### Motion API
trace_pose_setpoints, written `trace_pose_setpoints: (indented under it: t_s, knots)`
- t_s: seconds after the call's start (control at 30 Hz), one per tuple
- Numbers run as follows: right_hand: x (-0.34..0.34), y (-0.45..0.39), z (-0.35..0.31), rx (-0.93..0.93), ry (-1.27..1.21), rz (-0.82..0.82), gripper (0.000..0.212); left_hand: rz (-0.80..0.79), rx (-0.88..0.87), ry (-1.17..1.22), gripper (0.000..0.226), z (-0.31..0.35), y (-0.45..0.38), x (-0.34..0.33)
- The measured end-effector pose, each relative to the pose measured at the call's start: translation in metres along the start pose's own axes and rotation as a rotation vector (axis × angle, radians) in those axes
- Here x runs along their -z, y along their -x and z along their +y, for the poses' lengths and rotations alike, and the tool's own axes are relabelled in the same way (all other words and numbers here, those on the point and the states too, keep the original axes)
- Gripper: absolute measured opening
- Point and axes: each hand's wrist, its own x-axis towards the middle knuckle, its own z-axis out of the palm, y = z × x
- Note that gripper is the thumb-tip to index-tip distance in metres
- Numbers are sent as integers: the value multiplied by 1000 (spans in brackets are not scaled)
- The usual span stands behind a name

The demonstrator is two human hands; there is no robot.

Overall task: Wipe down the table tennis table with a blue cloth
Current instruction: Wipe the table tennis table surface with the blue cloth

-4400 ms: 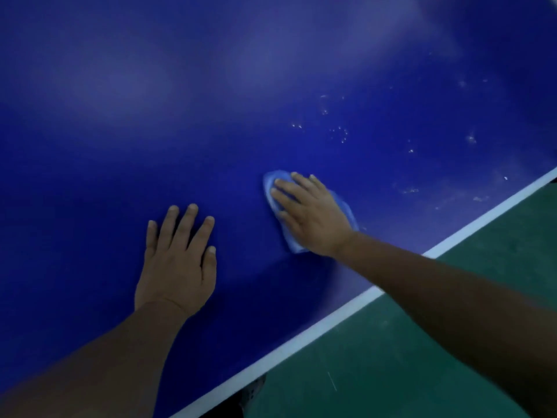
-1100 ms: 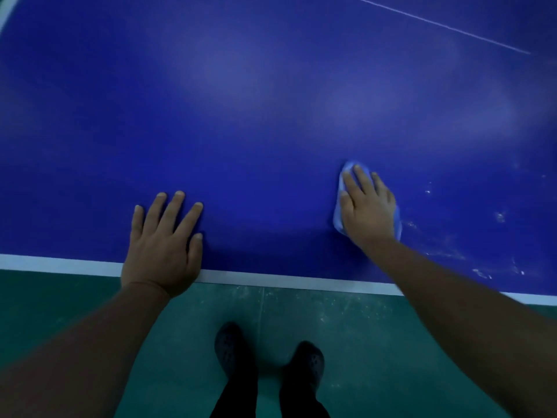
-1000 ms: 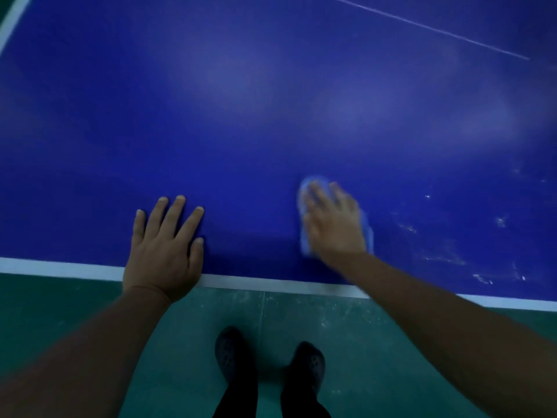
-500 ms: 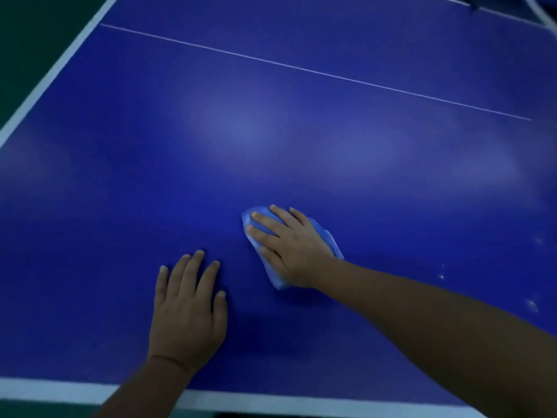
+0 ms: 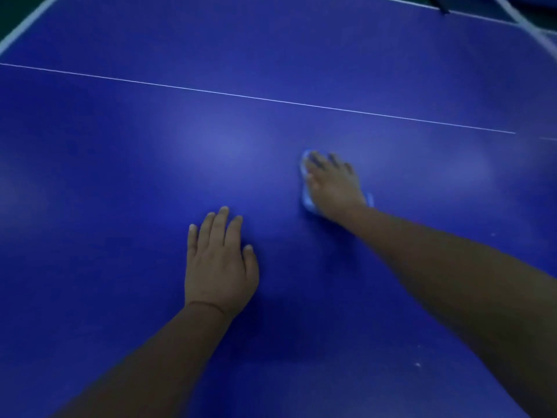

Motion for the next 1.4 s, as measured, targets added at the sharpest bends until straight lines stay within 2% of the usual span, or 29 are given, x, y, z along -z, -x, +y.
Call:
trace_pose_setpoints:
  t_s: [0.07,0.13,0.17,0.2,0.3,0.33,0.37,0.47,0.53,0.6,0.7,0.8,0.9,1.0,1.07,1.13,1.17,1.2,1.27,1.37,1.4]
  knots:
    - [1,-1,56,-248,-44,10,47,-9,0,17,60,23,-20,-16]
    - [-1,-8,61,-424,-79,41,49,-26,-19,3,61,42,-35,-29]
    - [-3,-12,46,-403,-83,49,51,-29,-23,-8,62,50,-41,-34]
    - [-4,-16,26,-294,-97,44,54,-21,-18,-17,62,57,-46,-38]
    - [-10,-20,-23,251,-112,-32,55,4,31,-69,66,64,-55,-45]
    - [-8,-25,-13,320,-99,-33,54,-6,41,-84,69,64,-57,-47]
    - [-8,-32,8,279,-70,-22,53,-16,38,-90,70,64,-58,-50]
    - [-13,-36,89,-152,-40,-7,54,-34,4,-88,65,62,-60,-54]
    - [-12,-31,105,-322,-46,5,56,-37,-1,-87,63,63,-62,-54]
    - [-12,-43,70,-268,-68,35,59,-42,5,-88,62,63,-62,-54]
    - [-9,-95,-7,-20,-142,53,56,-33,-7,-89,61,63,-64,-54]
    - [0,-150,-31,46,-167,-51,55,-34,-14,-89,60,62,-66,-55]
    - [1,-163,36,-165,-83,-43,72,-46,-14,-89,60,62,-65,-55]
    - [-8,-138,153,-576,-16,-26,79,-90,-1,-103,61,61,-65,-53]
    - [-11,-110,206,-845,-107,-67,75,-116,3,-99,61,61,-65,-53]
    - [-14,-96,215,-1004,-178,-17,64,-131,16,-91,61,61,-66,-51]
    - [-14,-98,204,-1022,-179,-14,69,-140,24,-89,62,62,-66,-51]
    - [-12,-103,184,-984,-159,-26,80,-145,31,-85,62,63,-66,-50]
    - [-6,-122,124,-772,-100,-22,97,-141,36,-84,64,63,-66,-51]
    - [-8,-156,30,-295,-124,-14,73,-124,47,-83,65,64,-65,-52]
    - [-6,-164,20,-194,-141,-25,66,-123,55,-78,66,64,-66,-52]
